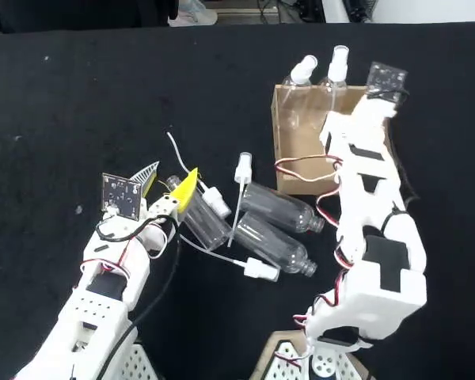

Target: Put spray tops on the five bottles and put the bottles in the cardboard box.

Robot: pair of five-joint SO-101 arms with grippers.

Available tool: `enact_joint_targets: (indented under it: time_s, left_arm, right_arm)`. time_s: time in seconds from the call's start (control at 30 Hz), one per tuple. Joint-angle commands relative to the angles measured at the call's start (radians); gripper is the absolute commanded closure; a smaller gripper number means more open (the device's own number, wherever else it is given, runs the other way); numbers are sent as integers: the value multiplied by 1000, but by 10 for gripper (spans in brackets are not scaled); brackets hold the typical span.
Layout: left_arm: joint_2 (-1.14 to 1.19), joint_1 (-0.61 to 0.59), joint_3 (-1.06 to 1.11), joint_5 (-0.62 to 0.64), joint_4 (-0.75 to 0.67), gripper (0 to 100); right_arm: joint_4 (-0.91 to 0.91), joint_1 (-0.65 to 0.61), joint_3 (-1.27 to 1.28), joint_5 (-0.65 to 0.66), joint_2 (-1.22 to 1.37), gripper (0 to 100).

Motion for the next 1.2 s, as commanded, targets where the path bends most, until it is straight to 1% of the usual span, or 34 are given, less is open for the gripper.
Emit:
enact_joint_targets:
  time_s: [0.0,0.13,0.23,0.33,0.57,1.1,1.17]
  left_arm:
    - [-21,2,7,-12,-20,758]
    - [-21,2,7,-12,-20,758]
    - [-21,2,5,-12,-20,758]
    - [-21,2,5,-12,-20,758]
    - [-23,2,5,-12,-20,758]
    - [-23,2,5,-12,-18,758]
    - [-23,2,5,-12,-18,758]
  right_arm:
    - [-98,49,5,-143,-58,988]
    - [-160,107,19,-273,-50,987]
    - [-173,118,22,-316,-50,985]
    - [-173,100,19,-313,-48,975]
    - [-173,43,21,-313,-48,910]
    - [-172,40,15,-313,-22,911]
    - [-172,21,15,-313,-22,911]
